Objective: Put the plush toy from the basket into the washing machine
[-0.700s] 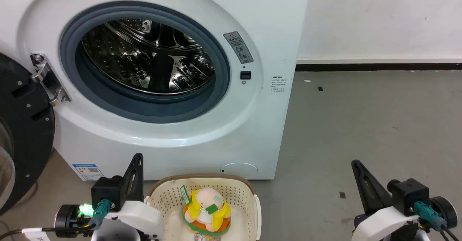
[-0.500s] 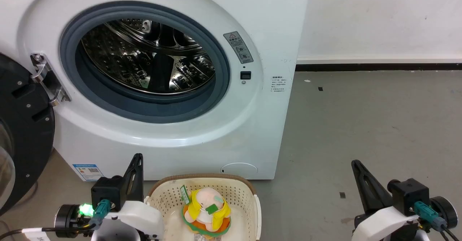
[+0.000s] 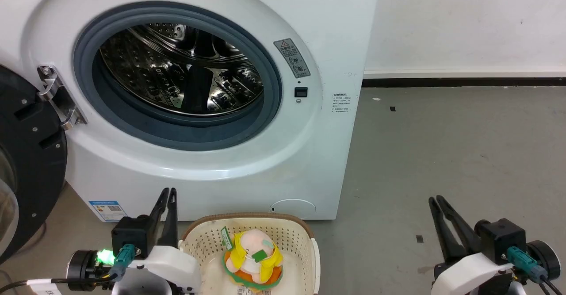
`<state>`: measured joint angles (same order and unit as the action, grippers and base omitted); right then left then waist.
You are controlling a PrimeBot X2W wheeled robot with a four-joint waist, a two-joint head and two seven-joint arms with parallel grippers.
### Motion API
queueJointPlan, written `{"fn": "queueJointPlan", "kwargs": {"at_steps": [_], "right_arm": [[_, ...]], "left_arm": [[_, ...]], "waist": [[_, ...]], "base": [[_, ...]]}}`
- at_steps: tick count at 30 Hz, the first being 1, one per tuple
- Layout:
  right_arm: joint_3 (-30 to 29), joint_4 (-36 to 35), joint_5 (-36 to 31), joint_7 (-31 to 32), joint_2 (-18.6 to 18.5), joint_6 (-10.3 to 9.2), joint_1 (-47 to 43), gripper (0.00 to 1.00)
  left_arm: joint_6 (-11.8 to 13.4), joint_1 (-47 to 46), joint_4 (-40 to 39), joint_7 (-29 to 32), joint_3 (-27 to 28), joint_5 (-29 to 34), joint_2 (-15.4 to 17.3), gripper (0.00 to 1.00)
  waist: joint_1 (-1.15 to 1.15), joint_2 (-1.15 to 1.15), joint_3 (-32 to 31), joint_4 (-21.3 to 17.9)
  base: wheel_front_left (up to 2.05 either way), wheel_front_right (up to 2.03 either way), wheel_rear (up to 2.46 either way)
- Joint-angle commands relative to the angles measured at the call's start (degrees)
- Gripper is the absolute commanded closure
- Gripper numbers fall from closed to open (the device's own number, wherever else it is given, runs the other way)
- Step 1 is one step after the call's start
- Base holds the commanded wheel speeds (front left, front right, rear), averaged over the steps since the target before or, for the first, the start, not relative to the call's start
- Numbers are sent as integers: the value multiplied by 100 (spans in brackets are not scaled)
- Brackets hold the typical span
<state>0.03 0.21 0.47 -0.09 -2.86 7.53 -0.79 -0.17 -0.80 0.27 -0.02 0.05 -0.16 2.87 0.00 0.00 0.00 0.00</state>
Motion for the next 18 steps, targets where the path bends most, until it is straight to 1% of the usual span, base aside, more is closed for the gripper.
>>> {"fn": "queueJointPlan", "kwargs": {"at_steps": [1, 11, 18], "right_arm": [[1, 1, 0, 0, 0, 0, -1, 0], [-93, -26, 82, -108, 0, 0, 11, 0], [-161, -63, 151, -191, 0, -1, 55, 0]], "left_arm": [[0, 0, 1, 0, 2, 0, 0, 0], [103, -62, 67, -109, -81, -28, 0, 0], [102, -258, 281, -192, -151, -52, 4, 0]], "waist": [[0, 0, 0, 0], [0, 0, 34, -2], [0, 0, 148, -6]], "base": [[0, 0, 0], [0, 0, 0], [0, 0, 0]]}}
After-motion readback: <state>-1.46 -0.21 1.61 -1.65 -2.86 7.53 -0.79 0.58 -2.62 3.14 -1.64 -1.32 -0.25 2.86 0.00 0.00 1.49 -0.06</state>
